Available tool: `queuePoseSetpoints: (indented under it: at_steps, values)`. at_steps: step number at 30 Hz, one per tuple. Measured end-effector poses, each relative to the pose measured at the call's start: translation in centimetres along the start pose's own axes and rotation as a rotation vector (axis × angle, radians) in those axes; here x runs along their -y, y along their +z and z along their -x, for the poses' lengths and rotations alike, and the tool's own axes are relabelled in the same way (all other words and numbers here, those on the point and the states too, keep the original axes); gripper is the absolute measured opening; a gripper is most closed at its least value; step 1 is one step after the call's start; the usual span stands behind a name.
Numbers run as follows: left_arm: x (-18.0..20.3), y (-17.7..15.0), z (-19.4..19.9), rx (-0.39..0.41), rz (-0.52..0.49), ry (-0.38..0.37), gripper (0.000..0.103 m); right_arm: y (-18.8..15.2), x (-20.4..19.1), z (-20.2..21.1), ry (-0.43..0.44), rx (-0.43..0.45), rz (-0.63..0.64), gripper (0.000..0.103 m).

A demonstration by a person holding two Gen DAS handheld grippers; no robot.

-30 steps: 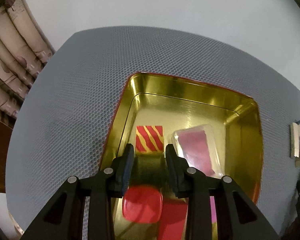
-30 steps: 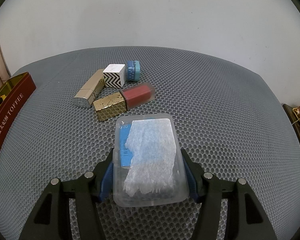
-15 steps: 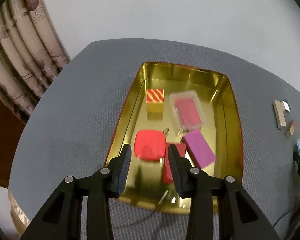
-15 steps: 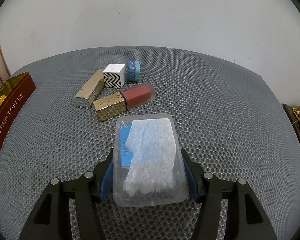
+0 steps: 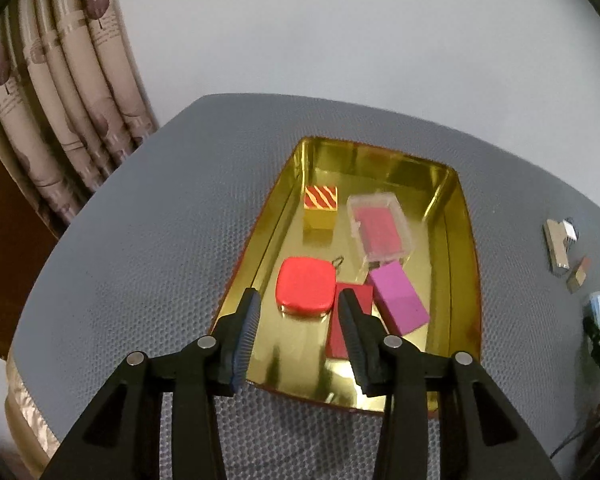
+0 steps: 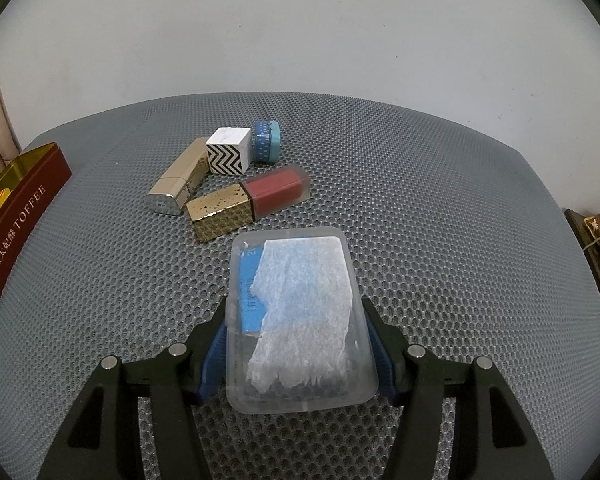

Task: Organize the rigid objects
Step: 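Lift the open left tool up away from the tin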

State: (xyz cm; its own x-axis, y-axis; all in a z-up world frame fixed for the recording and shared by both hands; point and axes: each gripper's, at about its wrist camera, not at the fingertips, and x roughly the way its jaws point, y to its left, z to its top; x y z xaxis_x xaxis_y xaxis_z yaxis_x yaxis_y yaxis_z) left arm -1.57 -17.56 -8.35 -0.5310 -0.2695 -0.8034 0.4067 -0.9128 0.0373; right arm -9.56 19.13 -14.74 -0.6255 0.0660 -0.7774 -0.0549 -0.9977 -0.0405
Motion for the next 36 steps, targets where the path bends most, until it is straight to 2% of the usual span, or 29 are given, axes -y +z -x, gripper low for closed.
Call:
queuePoseSetpoints:
  at_steps: [7,16,36]
  values:
    - [-0.3,1.0,0.0,0.020,0.039,-0.017,0.041,0.0,-0.1,0.0,0.003,-0.001,-0.003,0.062]
    - [-0.1,1.3,0.0,0.035,0.032,-0.010,0.041,0.1,0.6,0.1,0.003,-0.001,-0.005,0.061]
    - [-0.6,1.5,-0.7,0.035,0.038,0.025,0.053,0.1,0.3,0.2,-0.006,-0.003,-0.018,0.060]
